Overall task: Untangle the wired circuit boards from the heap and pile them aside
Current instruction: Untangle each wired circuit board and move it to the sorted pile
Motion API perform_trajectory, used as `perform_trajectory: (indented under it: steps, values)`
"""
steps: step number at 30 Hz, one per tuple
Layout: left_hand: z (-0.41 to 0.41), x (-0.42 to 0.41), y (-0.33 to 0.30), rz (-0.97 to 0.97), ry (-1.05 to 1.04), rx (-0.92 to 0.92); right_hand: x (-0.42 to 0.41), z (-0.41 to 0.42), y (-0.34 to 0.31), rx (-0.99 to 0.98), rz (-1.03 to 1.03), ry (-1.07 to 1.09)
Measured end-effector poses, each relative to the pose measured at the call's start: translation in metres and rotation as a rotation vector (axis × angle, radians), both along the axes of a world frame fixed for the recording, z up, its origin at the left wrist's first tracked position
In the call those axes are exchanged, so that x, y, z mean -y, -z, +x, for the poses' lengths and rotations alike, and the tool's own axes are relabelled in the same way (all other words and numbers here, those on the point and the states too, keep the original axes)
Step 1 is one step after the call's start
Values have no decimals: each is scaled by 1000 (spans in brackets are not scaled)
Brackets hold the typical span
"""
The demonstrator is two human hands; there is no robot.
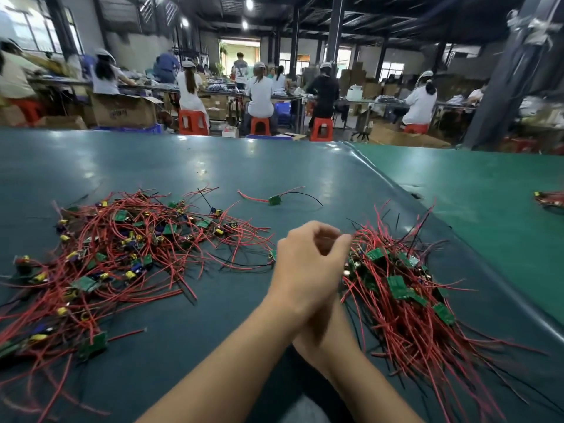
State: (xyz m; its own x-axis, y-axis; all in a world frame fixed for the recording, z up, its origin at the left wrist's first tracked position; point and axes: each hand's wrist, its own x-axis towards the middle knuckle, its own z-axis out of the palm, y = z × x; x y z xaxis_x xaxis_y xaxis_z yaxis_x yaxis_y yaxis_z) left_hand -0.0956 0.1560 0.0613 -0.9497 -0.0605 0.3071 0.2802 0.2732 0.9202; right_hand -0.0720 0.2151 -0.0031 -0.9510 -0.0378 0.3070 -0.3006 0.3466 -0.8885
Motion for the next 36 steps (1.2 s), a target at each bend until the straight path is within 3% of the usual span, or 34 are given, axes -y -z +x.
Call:
perform_trajectory:
  steps: [2,5,10,14,16,25,30,36]
  values:
    - [4,23,9,-85,-44,-51,5,0,1,-96,217,-15]
    - [9,68,24,-330,-160,-76,4,-7,5,-150,336,8]
    - [20,149,33,-934,-457,-135,10,-7,6,-162,320,27]
    - [27,192,29,-1236,-644,178,10,-7,3,-153,320,59]
    - [28,204,30,-1256,-605,294,12,-6,2,-149,302,70]
    - [20,216,36,-956,-543,285,11,-4,0,-103,250,52]
    - [21,215,32,-979,-593,236,10,-5,0,-67,219,47]
    - [23,216,25,-1018,-506,200,11,-4,-2,-52,212,53]
